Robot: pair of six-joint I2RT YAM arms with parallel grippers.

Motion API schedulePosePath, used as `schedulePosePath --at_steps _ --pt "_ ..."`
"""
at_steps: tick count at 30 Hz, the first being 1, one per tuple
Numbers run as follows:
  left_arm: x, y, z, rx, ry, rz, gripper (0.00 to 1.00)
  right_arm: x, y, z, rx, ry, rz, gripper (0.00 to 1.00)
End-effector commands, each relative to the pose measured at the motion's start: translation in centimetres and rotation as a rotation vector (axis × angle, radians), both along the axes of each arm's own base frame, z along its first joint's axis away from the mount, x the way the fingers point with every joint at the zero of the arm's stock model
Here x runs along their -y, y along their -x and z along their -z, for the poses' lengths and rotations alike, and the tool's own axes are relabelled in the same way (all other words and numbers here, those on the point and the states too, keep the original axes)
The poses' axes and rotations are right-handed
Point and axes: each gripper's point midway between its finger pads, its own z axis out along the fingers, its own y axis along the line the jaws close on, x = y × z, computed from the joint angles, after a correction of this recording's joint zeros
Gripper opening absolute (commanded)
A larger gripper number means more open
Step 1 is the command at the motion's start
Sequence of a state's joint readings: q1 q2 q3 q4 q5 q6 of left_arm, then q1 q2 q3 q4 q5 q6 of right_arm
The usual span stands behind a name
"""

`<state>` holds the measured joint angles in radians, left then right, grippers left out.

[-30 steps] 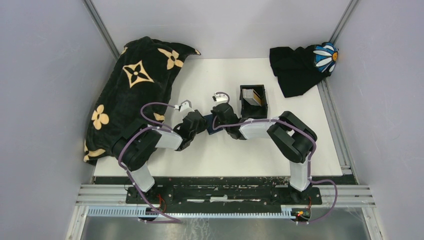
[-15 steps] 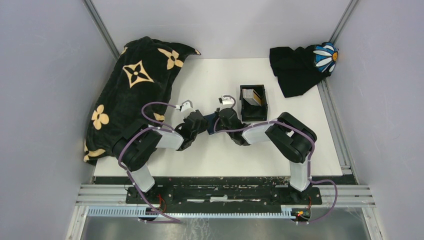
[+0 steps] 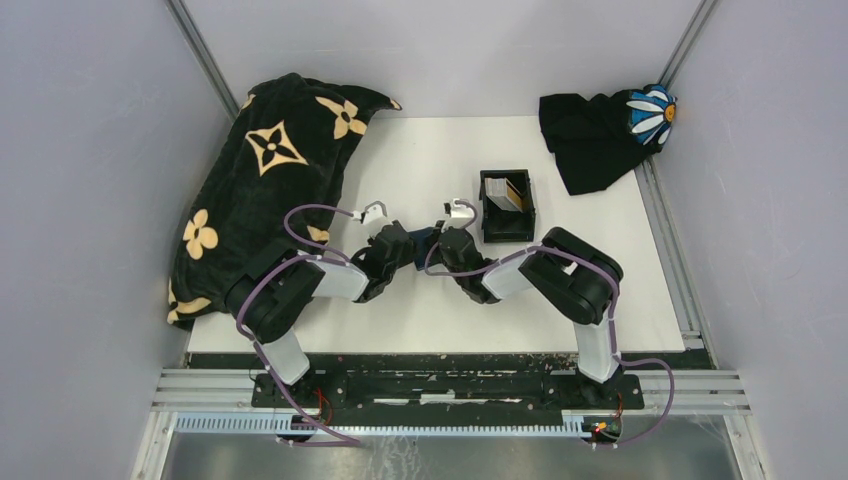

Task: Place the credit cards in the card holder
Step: Close the card holder at the center of the board.

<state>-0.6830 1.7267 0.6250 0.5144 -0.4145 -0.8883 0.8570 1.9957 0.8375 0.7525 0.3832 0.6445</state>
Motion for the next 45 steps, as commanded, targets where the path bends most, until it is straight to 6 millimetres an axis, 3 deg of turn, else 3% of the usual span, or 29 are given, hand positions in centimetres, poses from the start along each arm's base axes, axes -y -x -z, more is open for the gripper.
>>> schedulePosePath --at_steps 1,11,25,34,45 --pt "-0.3 1.4 1.2 -0.053 -0.049 0.024 0.38 8.4 9.5 13.6 -0.38 0.422 -0.042 0.01" --pt "-0.1 1.4 1.3 -0.055 -0.052 0.023 0.38 9.0 9.6 11.9 -0.354 0.408 -0.031 0.01" --pt "0.7 1.6 1.7 -0.063 -0.044 0.032 0.36 7.5 10.1 9.9 -0.301 0.406 -0.048 0.01" --pt "1.5 2.1 2.3 -0.075 -0.044 0.046 0.2 7.1 10.9 9.4 -0.281 0.421 -0.05 0.01" --pt "1.7 3.0 3.7 -0.093 -0.046 0.037 0.03 6.4 12.3 10.5 -0.286 0.429 -0.067 0.01"
